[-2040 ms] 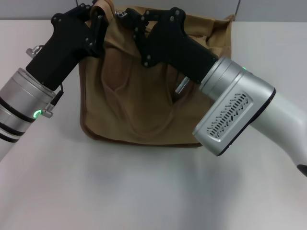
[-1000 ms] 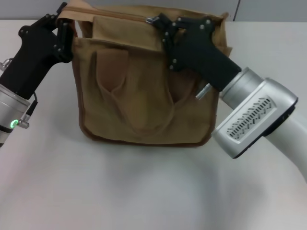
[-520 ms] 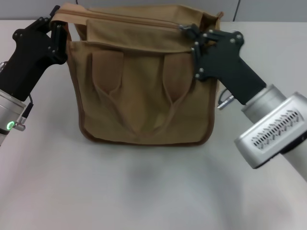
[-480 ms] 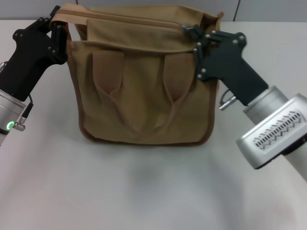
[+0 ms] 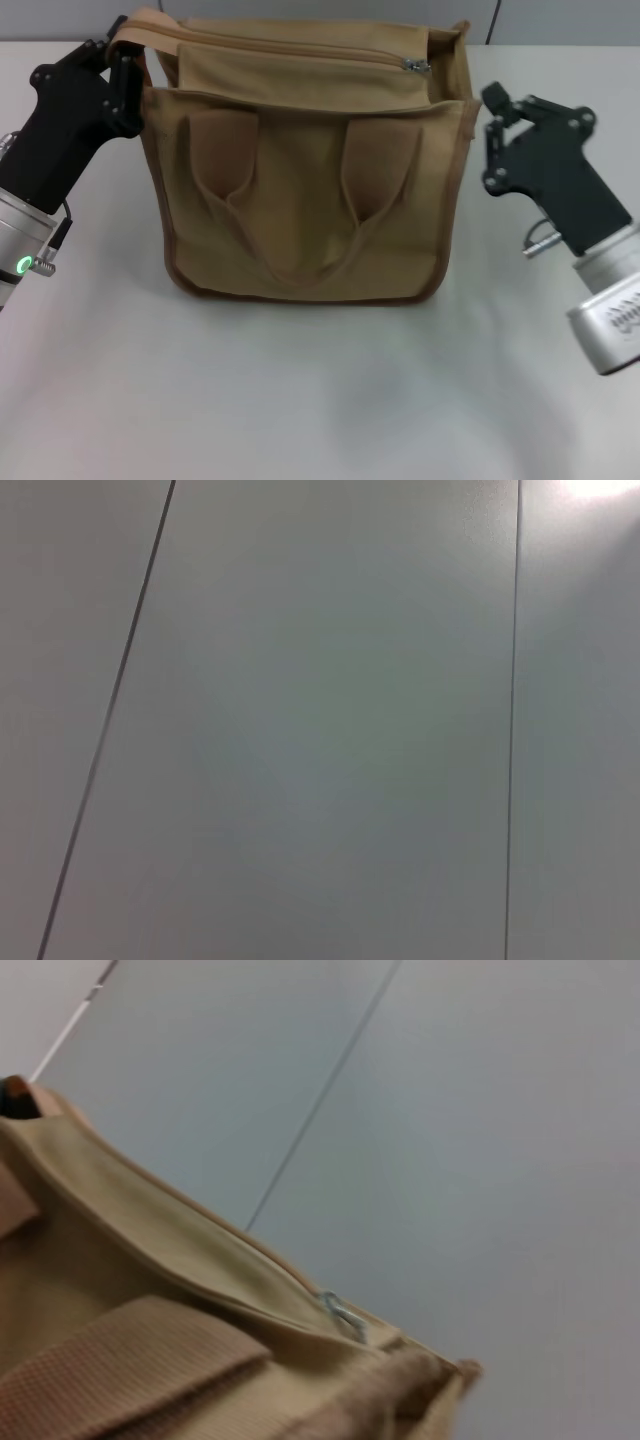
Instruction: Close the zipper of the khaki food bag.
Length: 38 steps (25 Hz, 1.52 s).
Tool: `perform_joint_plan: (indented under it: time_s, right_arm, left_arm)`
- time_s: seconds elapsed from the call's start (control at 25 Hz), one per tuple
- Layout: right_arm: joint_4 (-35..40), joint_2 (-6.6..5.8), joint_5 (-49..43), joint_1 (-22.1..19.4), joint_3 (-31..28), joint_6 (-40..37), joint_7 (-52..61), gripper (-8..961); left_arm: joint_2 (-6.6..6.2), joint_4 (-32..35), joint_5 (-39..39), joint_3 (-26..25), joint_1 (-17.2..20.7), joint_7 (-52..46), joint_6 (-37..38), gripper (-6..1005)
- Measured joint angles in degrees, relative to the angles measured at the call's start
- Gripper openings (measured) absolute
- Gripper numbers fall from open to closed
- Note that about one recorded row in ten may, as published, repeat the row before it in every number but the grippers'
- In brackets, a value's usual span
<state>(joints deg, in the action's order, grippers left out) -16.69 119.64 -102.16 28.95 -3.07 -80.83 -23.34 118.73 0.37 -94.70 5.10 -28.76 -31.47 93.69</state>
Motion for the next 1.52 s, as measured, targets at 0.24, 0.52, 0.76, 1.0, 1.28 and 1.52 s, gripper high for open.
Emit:
perform_joint_plan:
  time_s: [0.24, 0.52, 0.76, 1.0, 1.28, 1.52]
  right_arm:
    - [1.3, -0.04, 0.2, -2.5, 0.0, -2.5, 8.6, 2]
    - [2.3, -0.21, -1.8, -3.7, 1.2, -5.0, 18.5, 13]
    - [2.4, -0.17, -2.6, -3.9, 1.4, -7.2, 22.9, 23]
    - [6.1, -0.29, -5.6, -3.5, 1.4, -10.5, 35.2, 255]
    - [9.2, -0.29, -8.0, -3.1, 1.5, -15.2, 44.2, 540]
    - [13.4, -0.34, -8.9, -3.1, 5.4, -19.8, 51.4, 720]
  left_arm:
    - [0.10, -0.3, -0.2, 0.5, 0.2, 0.1, 0.0, 145]
    - [0.14, -0.1, -0.3, 3.4, 0.5, 0.6, 0.4, 150]
    - [0.01, 2.6, -0.4, 4.6, 2.7, 0.7, 0.8, 154]
    - [-0.22, 9.0, -0.2, 4.5, 7.4, -0.8, 3.3, 327]
    - [-0.61, 17.5, -0.5, 8.2, 12.0, -9.2, 6.7, 635]
    - [-0.76, 22.0, -0.5, 19.4, 15.8, -12.5, 12.2, 823]
